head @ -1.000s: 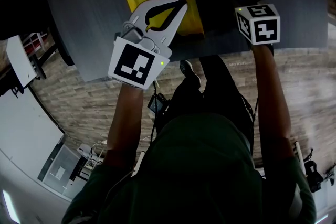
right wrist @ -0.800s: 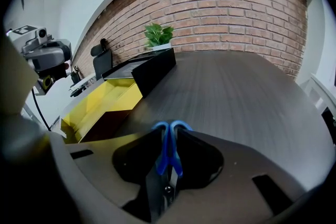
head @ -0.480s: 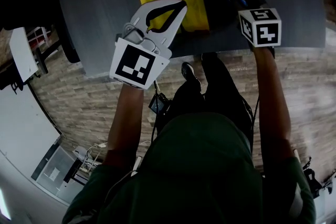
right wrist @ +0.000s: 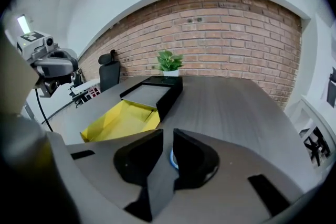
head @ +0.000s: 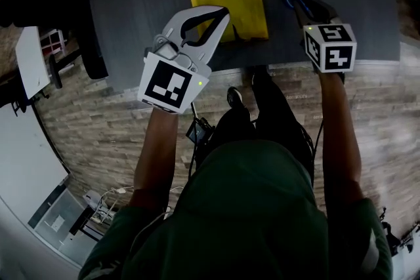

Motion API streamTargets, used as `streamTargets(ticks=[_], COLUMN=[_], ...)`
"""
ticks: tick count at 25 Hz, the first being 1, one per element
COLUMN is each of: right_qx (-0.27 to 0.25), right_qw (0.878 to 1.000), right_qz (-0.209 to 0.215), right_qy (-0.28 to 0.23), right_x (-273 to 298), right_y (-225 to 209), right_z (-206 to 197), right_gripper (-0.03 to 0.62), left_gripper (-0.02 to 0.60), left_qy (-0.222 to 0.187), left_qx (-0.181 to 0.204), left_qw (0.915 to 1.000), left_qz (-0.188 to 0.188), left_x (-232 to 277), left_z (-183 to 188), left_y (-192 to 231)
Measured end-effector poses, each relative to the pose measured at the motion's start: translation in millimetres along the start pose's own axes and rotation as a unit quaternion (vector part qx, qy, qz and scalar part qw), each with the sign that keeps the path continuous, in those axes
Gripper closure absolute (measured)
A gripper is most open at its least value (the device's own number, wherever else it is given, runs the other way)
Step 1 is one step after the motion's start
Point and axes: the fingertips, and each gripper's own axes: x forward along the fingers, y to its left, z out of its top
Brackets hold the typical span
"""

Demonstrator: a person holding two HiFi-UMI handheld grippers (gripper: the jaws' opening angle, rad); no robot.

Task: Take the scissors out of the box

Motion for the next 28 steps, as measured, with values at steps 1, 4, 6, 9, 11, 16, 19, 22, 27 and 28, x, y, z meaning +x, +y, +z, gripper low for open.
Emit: streamTargets(ticks=[1,4,6,9,11,16,19,22,27,28], right_qx=[-0.005,-0.018,-0.026,-0.038,-0.046,-0.068,-0.088,-0.115,-0.168,-0.174], right_qw=[1.0,0.999,0.998,0.995,0.993,0.987,0.982,0.976,0.966,0.965], right_qz=[-0.001,0.002,0.008,0.018,0.026,0.047,0.063,0.079,0.089,0.091], right_qy=[-0.009,-0.037,-0.056,-0.085,-0.102,-0.139,-0.154,-0.164,-0.173,-0.176], right_x=[-5.0,-21.5,-33.8,-52.5,-65.0,-95.7,-114.3,-134.6,-164.5,-170.1], right_y=[3.0,16.6,29.1,49.7,64.3,106.6,136.6,166.8,213.1,221.1], right_z=[6.2,27.3,43.0,68.1,82.6,112.8,125.6,133.4,144.3,146.8], right_gripper=[0.539,0.553,0.562,0.569,0.572,0.579,0.582,0.586,0.588,0.588], left_gripper=[0.581,0.581,0.581,0.581,0.581,0.581,0.581,0.581,0.581,0.581], left_qy=[-0.002,-0.007,-0.012,-0.018,-0.021,-0.029,-0.036,-0.043,-0.057,-0.06], left_qx=[0.001,0.006,0.009,0.015,0.019,0.017,0.022,0.03,0.033,0.034], left_qw=[1.0,0.9999,0.9997,0.9993,0.999,0.9982,0.9973,0.9959,0.9935,0.9929], left_qz=[0.003,0.012,0.018,0.028,0.035,0.05,0.061,0.074,0.093,0.097], left_x=[-4.6,-20.2,-32.5,-51.9,-65.4,-101.2,-125.0,-148.1,-186.1,-193.5], left_z=[1.3,4.2,6.2,9.6,11.6,11.3,13.3,15.9,16.7,17.2], left_y=[0.6,2.1,3.2,5.9,6.9,7.3,6.1,2.0,-1.7,-2.3])
